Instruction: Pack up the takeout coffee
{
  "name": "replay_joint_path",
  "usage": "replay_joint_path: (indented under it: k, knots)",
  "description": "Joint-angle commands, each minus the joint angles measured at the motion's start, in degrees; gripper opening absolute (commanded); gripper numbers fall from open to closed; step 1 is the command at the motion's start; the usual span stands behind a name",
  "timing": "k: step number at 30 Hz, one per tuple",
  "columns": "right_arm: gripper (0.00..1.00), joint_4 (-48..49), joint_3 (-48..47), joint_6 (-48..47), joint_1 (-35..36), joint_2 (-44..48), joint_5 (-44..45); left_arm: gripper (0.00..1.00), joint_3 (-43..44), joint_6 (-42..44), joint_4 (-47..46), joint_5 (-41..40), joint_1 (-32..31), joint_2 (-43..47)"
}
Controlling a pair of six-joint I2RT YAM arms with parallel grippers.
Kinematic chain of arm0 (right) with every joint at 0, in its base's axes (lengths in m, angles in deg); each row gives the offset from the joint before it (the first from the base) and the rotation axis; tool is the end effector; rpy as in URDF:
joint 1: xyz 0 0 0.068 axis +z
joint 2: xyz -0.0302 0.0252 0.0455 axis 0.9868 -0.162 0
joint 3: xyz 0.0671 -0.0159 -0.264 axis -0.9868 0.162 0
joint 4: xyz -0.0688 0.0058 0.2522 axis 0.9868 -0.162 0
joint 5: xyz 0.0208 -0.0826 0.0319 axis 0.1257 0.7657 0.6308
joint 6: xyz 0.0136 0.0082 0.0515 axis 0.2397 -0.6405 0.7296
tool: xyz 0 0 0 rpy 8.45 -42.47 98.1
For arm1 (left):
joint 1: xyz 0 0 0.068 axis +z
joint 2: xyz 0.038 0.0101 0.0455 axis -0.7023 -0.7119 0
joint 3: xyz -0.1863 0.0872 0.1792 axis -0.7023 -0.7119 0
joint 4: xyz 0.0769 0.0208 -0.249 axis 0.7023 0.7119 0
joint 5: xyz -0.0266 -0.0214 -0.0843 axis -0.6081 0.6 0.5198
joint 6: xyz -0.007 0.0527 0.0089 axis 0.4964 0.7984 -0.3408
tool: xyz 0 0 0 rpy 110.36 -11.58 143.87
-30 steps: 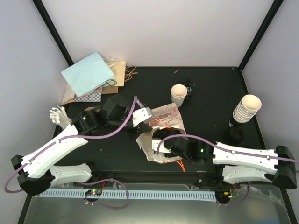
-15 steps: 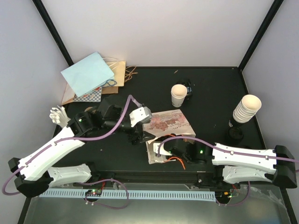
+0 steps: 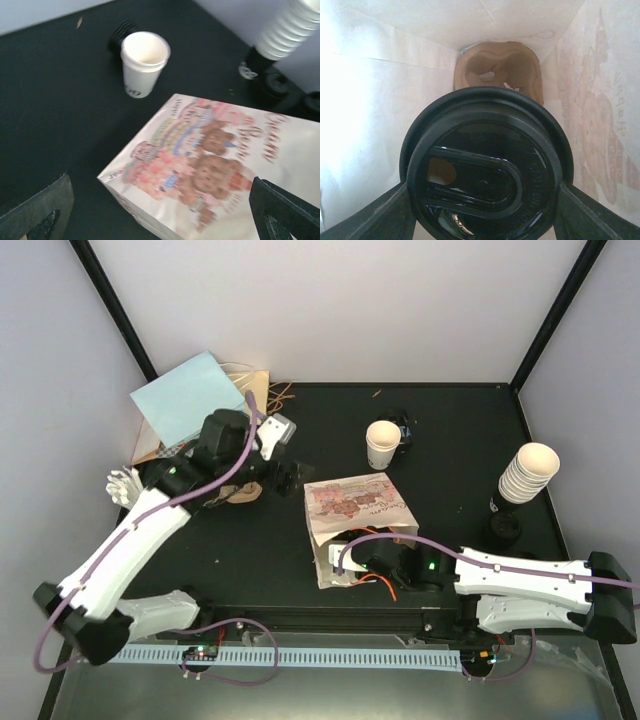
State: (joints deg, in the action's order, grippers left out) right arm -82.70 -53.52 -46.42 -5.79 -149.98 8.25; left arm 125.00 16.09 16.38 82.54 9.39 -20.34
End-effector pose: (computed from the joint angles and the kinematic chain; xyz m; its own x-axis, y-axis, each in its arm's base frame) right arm 0.0712 0.1993 0.2407 0.2508 -0.9050 -0.3435 -0.7573 0.0375 -0.6519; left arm 0.1756 -0.1360 0.3917 -0.5103 0.2548 -0.8214 0.7007 0.6770 -0.2253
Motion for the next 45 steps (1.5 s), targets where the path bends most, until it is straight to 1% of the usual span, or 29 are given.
replay_joint_path:
  k: [1,4,7,11,13,18,21,23,25,28,30,31,32,34,45]
  knots:
    - [0.48,2.71,0.84,-0.91,0.29,1.08,2.96,0.99,0.74,-3.78,-4.04,5.32,6.69,-8.46]
    - [0.48,2.83,0.89,-0.95,0.49,1.06,3.01,0.99,3.71,-3.22,-5.78,8.39,9.00,-16.27]
    - [0.48,2.99,0.88,-0.81,0.65,1.08,2.85,0.97,8.11,-2.74,-5.68,11.20,9.59,-24.27]
    - [0.48,3.36,0.89,-0.70,0.76,0.99,2.64,0.91,16.87,-3.19,-1.84,15.36,9.99,-35.62]
    - [0.48,3.33,0.89,-0.65,0.85,0.83,2.65,0.86,21.29,-3.14,-0.20,16.07,10.09,-41.10]
    - [0.48,2.89,0.54,-0.41,1.04,0.79,2.98,0.82,31.33,-2.94,2.32,16.68,10.16,-51.47]
    - [0.48,2.51,0.37,-0.39,1.13,1.05,3.00,0.75,35.07,-3.09,2.34,17.83,10.14,-56.39]
    - [0.48,2.17,0.20,-0.26,1.13,1.08,3.17,0.67,37.49,-3.26,2.71,18.68,10.15,-59.03]
    - [0.48,1.90,0.25,-0.26,1.09,1.16,3.29,0.56,38.99,-3.46,2.94,20.08,10.09,-61.44]
    - [0.48,1.57,0.40,-0.20,1.11,1.08,3.81,0.33,40.17,-4.10,3.14,22.31,9.96,-64.27]
    - [0.48,1.77,0.65,-0.27,1.12,1.07,4.22,0.19,40.06,-4.31,3.39,22.43,9.78,-65.33]
    - [0.48,1.91,0.75,-0.34,1.07,1.09,4.48,0.12,39.88,-4.46,3.57,22.42,9.76,-65.76]
    - [0.48,2.14,0.84,-0.33,1.07,1.00,4.69,0.07,39.43,-4.56,3.58,22.37,9.70,-65.89]
    - [0.48,2.58,0.89,-0.38,1.08,0.67,4.66,0.05,37.63,-4.69,2.60,22.52,9.65,-65.79]
    - [0.48,8.56,0.43,-1.51,1.10,-3.48,4.11,0.05,28.75,-4.35,0.49,22.02,9.85,-64.30]
